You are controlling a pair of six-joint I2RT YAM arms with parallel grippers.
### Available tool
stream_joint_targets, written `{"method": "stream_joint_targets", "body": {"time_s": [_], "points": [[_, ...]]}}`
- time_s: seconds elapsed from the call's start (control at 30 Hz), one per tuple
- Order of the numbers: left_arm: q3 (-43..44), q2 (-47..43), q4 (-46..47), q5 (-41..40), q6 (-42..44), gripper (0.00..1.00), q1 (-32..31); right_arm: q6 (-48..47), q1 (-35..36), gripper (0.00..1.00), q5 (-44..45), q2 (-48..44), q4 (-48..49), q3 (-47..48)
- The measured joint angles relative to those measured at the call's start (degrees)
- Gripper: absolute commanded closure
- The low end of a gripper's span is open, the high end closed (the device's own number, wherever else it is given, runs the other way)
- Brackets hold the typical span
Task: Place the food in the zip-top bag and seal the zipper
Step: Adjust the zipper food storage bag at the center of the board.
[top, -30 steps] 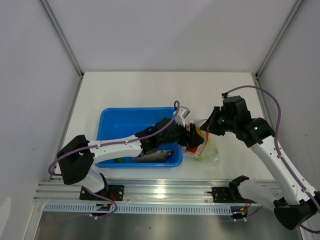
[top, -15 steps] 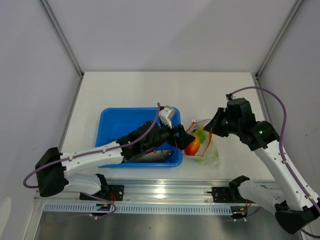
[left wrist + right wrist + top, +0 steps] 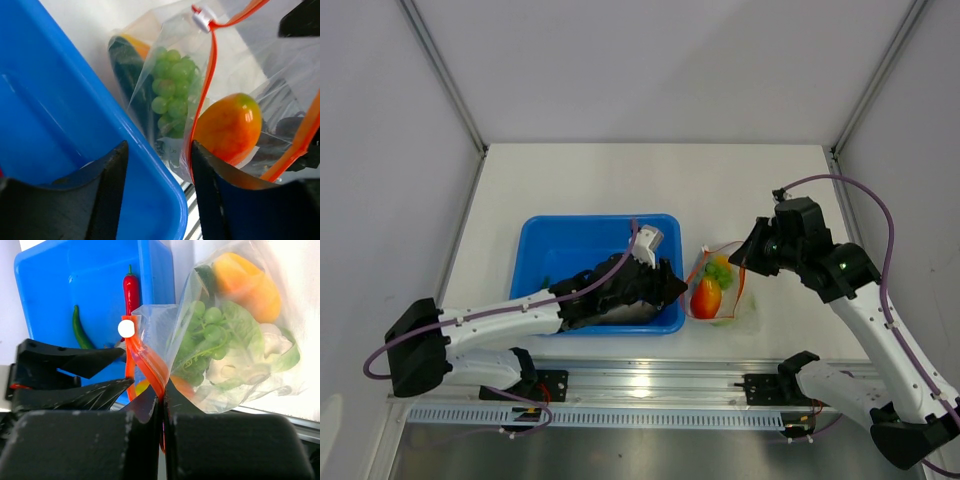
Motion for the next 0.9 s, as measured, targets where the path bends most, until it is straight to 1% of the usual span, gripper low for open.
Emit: {"method": "stream_joint_targets", "body": {"time_s": [0.07, 0.2, 0.23, 0.27, 0.3, 0.4, 0.43, 0.47, 0.57, 0.7, 0.9], "points": [[-0.26, 0.55, -0.28, 0.33, -0.35, 0.5, -0.04, -0.02, 0.0, 1.0, 0.0, -0.07, 0.0, 0.0], [-0.26, 0.87, -0.28, 1.27, -0.7, 0.52, -0.52, -0.02, 0.0, 1.0, 0.0, -0.2, 0.0, -0.15], [-0.26, 0.94, -0.28, 1.46, -0.74, 0.54, -0.74, -0.02, 0.0, 1.0, 0.0, -0.2, 0.0, -0.22], [-0.26, 1.18, -0.28, 1.66, -0.81, 0.6, -0.94, -0.04, -0.02, 1.0, 0.0, -0.2, 0.0, -0.31], [-0.26, 1.66, -0.28, 1.99, -1.05, 0.62, -1.07, -0.04, -0.02, 1.0, 0.0, -0.2, -0.04, -0.37], [0.48, 4.39, -0.42, 3.98, -1.79, 0.85, -1.14, -0.52, -0.02, 1.0, 0.2, -0.22, -0.13, -0.57], [1.07, 5.73, -0.61, 5.01, -1.84, 0.98, -1.16, -0.87, -0.04, 1.0, 0.39, -0.22, -0.24, -0.59], [1.88, 7.04, -0.83, 6.08, -1.73, 0.99, -1.16, -1.07, -0.07, 1.0, 0.76, -0.22, -0.42, -0.61], [4.63, 10.1, -1.31, 9.14, -0.61, 0.99, -1.31, -2.08, -0.24, 1.0, 2.49, -0.22, -1.05, -0.66], [8.81, 11.13, -1.99, 11.63, 1.73, 1.0, -1.29, -4.2, -1.05, 1.0, 6.78, -0.22, -1.9, -0.66], [22.86, 13.29, -4.63, 16.44, 4.66, 0.99, -1.29, -7.58, -2.38, 1.0, 13.68, -0.2, -4.17, -0.66]]}}
